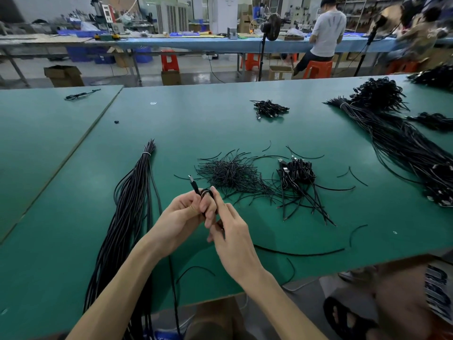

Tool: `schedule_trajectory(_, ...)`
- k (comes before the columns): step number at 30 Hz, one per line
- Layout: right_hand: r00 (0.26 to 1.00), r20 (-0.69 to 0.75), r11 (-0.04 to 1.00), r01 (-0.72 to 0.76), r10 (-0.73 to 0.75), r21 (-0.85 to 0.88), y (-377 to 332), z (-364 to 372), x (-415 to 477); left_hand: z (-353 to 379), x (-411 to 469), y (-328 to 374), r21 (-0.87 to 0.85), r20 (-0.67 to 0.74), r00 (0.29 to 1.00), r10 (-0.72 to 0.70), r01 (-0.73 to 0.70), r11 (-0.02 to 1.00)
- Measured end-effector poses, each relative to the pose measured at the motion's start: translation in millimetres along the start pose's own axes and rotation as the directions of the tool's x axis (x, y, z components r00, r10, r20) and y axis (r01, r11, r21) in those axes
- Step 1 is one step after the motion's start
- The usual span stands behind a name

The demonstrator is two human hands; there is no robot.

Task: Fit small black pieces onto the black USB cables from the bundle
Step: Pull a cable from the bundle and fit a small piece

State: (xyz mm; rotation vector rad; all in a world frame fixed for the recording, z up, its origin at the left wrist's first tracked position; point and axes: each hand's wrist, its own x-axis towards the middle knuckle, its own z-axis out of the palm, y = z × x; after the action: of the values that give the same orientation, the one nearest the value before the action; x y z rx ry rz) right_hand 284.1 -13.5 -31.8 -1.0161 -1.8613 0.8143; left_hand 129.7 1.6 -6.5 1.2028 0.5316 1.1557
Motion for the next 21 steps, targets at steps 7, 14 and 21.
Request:
schedule_trajectory(7,0.992,-0.089,0.990,-0.075,0.086,0.123,8,-3,2,-4,2,-6,0.110,0.048,0.999,0.016,-0.022,0.994)
schedule_trajectory(14,0.985,-0.055,0.961,-0.146,0.163,0.234,9,-2,3,-10,1,-11,0.178,-0.045,0.999,-0.004,0.012,0.984)
schedule_trajectory(21,0.968,-0.102,0.973,-0.232,0.231,-0.002,6,-3,3,-16,2,-3,-0.049,-0.330,0.940,0.088,-0.110,0.993)
